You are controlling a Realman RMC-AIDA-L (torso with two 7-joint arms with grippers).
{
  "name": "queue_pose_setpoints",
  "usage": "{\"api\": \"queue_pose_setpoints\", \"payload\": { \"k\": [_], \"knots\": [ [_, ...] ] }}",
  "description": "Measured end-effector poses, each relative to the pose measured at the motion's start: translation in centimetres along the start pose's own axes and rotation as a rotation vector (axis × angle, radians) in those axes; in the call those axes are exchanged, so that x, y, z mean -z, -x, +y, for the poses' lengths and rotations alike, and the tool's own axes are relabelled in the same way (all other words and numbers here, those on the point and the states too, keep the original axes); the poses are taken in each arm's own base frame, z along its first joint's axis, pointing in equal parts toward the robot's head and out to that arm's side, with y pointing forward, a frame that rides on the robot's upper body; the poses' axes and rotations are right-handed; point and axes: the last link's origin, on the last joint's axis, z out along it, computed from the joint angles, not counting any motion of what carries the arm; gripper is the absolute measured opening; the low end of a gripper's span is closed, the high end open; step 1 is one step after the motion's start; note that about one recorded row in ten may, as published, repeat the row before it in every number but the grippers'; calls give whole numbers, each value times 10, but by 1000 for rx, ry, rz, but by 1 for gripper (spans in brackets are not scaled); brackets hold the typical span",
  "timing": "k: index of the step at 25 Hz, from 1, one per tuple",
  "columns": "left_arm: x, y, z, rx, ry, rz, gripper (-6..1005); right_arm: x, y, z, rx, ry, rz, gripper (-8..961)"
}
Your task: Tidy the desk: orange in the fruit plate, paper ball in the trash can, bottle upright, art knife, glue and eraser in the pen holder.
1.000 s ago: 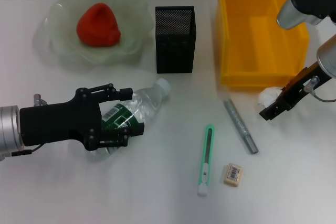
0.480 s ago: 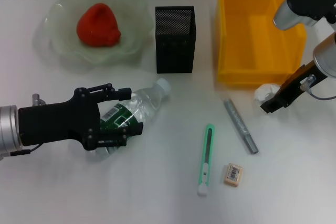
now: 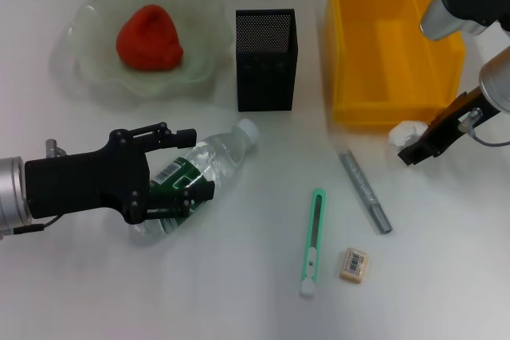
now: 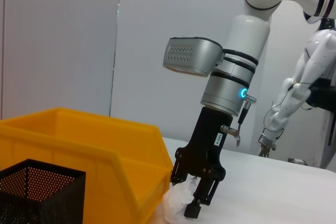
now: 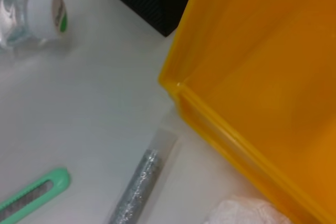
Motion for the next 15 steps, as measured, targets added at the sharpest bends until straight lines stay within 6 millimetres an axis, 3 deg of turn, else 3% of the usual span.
{"api": "queue_pose_setpoints", "payload": {
  "k": [9,15],
  "knots": [
    [0,0,-1,-2,0,-1,809,0,1,-1,11,-8,-8,496],
    [1,0,0,-2,-1,-1,808,8,0,8,28,53,-32,495]
  ]
}}
